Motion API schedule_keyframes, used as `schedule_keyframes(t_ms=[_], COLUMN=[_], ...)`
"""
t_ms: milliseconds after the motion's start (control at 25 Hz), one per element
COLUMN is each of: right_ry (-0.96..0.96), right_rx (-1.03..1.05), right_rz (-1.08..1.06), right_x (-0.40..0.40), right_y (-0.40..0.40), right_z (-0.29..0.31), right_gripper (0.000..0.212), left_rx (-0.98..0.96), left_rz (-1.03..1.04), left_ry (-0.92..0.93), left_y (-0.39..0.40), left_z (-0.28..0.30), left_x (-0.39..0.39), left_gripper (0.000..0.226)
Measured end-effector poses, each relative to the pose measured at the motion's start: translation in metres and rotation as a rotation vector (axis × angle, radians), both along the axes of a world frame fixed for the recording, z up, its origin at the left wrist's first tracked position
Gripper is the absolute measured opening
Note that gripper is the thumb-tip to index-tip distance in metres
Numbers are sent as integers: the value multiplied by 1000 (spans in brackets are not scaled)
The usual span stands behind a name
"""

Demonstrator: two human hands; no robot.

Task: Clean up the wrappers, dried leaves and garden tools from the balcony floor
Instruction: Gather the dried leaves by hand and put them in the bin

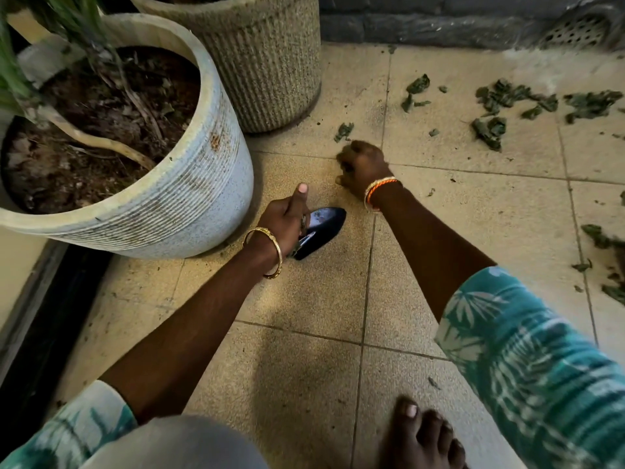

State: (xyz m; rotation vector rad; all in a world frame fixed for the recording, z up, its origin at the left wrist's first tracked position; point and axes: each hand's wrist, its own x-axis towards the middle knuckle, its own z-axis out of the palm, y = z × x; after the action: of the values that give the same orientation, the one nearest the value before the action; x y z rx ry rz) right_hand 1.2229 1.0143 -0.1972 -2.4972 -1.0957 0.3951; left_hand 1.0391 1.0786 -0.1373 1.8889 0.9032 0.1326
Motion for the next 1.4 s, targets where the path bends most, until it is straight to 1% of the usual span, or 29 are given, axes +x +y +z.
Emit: schedule_keyframes(t_ms=[40,80,120,160,200,240,280,360,400,440,480,520,600,640,760,800,840,920,1040,1080,1120,1160,1200,1280,1360,1400], right_ry=[-78,-141,-181,-173,-116,2,179,586,774,940,1078,1143,1128,1155,1397,1406,1314,974,457,312,213,181,216,323,265,217], right_rx=[55,116,179,233,299,370,456,683,777,825,831,801,726,742,900,928,917,837,625,550,495,471,474,483,396,331], right_rz=[26,22,-2,-37,-95,-190,-308,-474,-506,-522,-524,-513,-498,-517,-604,-634,-652,-610,-369,-267,-184,-136,-144,-266,-362,-353], right_x=[-5,-8,-9,-8,-7,-6,-7,-16,-24,-34,-46,-59,-80,-86,-95,-97,-99,-104,-112,-113,-111,-106,-97,-71,-41,-27], right_y=[-1,-5,-10,-14,-18,-23,-28,-45,-55,-65,-73,-78,-83,-84,-89,-89,-89,-87,-81,-80,-79,-79,-80,-86,-92,-92], right_z=[-8,-15,-17,-18,-13,-5,6,32,42,51,57,62,61,60,55,54,52,48,41,39,37,36,37,40,36,32], right_gripper=[35,26,25,25,23,19,16,17,17,17,17,18,19,19,20,21,23,23,13,9,8,9,11,16,27,35], left_rx=[-36,-78,-108,-131,-160,-199,-264,-488,-612,-717,-791,-842,-886,-893,-891,-874,-869,-879,-869,-878,-873,-868,-849,-824,-835,-842], left_rz=[51,114,170,210,237,253,269,315,343,371,398,418,425,423,349,316,288,279,302,322,337,346,361,417,448,448], left_ry=[-8,-15,-18,-17,-15,-19,-30,-95,-135,-173,-200,-216,-222,-218,-153,-123,-95,-61,-22,-17,-12,-13,-4,12,10,10], left_y=[1,3,4,4,4,3,2,4,3,1,-1,-5,-12,-16,-24,-26,-28,-31,-37,-39,-39,-39,-37,-29,-21,-17], left_z=[0,-1,-2,-1,-1,1,3,4,4,5,5,6,6,4,-4,-7,-9,-13,-17,-17,-18,-18,-18,-18,-16,-15], left_x=[0,0,0,1,2,3,5,9,11,12,14,15,19,21,25,25,25,25,25,25,26,27,27,24,19,17], left_gripper=[53,50,47,45,41,36,31,27,26,27,27,28,27,27,19,15,15,18,18,20,21,21,22,21,21,21])
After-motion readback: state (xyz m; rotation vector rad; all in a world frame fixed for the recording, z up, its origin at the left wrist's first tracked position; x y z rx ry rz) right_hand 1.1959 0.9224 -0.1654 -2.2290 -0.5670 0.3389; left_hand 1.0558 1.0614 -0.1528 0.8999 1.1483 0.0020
